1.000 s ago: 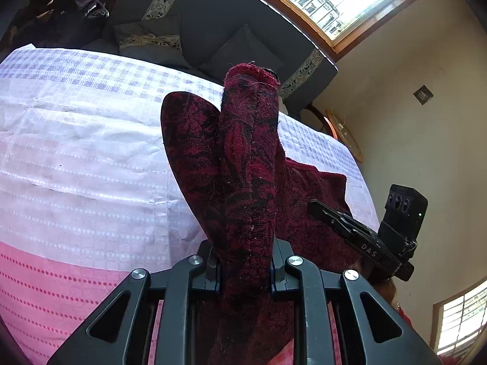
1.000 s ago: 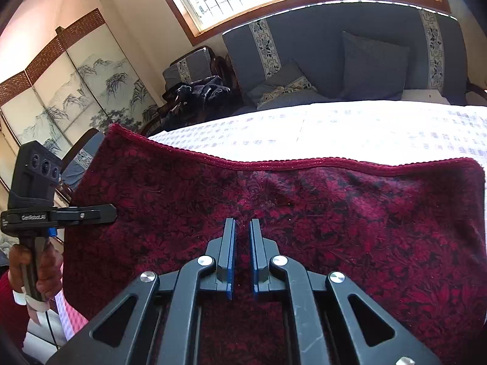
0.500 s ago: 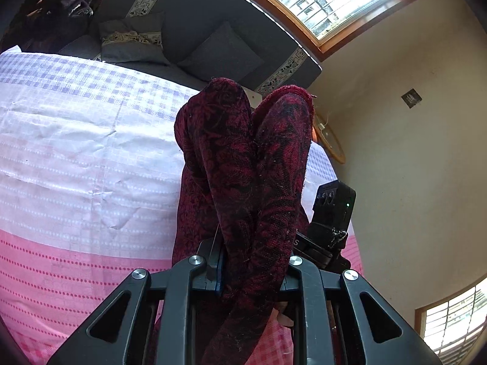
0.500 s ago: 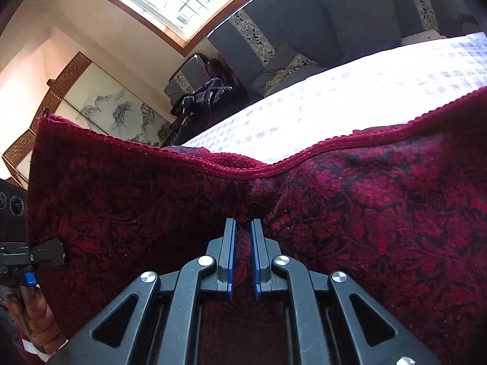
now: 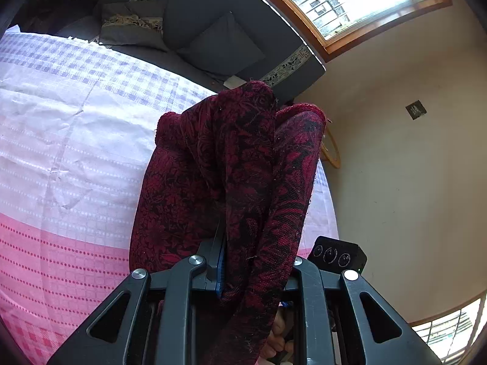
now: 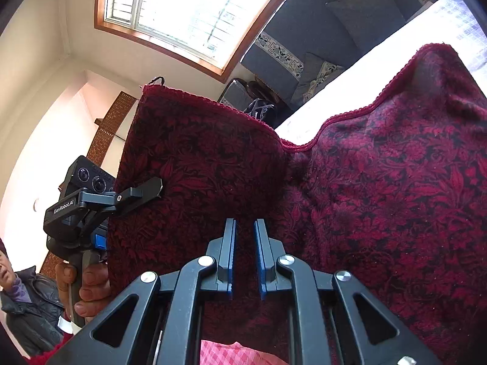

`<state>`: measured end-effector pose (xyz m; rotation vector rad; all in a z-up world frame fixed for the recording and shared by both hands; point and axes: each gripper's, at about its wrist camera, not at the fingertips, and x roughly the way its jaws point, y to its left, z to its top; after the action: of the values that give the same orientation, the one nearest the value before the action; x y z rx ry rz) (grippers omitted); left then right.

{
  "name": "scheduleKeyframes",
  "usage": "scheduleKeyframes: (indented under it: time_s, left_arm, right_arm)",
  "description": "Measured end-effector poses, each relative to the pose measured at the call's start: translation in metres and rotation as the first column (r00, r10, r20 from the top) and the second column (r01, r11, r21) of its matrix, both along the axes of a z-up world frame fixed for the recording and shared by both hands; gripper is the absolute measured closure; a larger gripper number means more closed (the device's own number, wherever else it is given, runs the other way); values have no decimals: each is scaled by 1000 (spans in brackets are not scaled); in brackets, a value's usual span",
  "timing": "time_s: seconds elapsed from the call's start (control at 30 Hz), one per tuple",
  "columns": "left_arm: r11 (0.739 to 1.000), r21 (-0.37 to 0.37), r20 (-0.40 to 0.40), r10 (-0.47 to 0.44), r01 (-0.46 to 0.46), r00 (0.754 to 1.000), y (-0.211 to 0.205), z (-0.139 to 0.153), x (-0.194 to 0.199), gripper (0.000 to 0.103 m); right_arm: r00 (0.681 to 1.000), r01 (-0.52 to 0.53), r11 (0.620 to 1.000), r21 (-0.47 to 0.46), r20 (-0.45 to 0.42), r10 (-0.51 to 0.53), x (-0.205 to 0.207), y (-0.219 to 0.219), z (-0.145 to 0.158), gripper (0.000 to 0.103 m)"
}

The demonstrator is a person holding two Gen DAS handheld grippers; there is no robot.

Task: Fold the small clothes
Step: 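Lift the edges with both tools and fold the sweater in half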

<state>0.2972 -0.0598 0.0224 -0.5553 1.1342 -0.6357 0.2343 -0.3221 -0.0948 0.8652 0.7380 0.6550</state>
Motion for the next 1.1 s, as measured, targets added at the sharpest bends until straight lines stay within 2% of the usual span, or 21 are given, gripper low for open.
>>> scheduleKeyframes:
  time_s: [0.1,0.43,0.57,0.67,0.73,0.83,1.03,1.1]
  left_arm:
    - [1000,-17,-26,-4,4,1000,-21,-4,-2,82]
    - [993,-114,-111,15,-28,994,-72,-41,-2,82]
    - [986,-159,-145,27,-51,989,-85,-62,4,82]
    - [973,-221,-194,28,-71,981,-89,-80,8,82]
    - [966,-244,-215,35,-89,976,-90,-88,10,81]
    - [958,-271,-235,33,-98,971,-90,-96,11,79]
    - [924,-363,-262,21,-119,965,-83,-104,14,66]
    - [920,-373,-257,19,-117,966,-83,-103,13,62]
  right_arm:
    - [1000,10,999,46,-3,-10,-6,-12,1,89]
    - [997,80,994,70,-28,-78,-25,-71,-3,89]
    - [995,91,993,70,-50,-88,-31,-93,-8,89]
    - [994,96,993,65,-61,-92,-32,-100,-12,88]
    - [994,93,992,87,-70,-87,-31,-105,-16,88]
    - [992,101,990,98,-84,-93,-27,-108,-22,88]
    - [990,104,985,139,-113,-89,-28,-115,-32,87]
    - [988,110,983,150,-120,-93,-27,-117,-36,81]
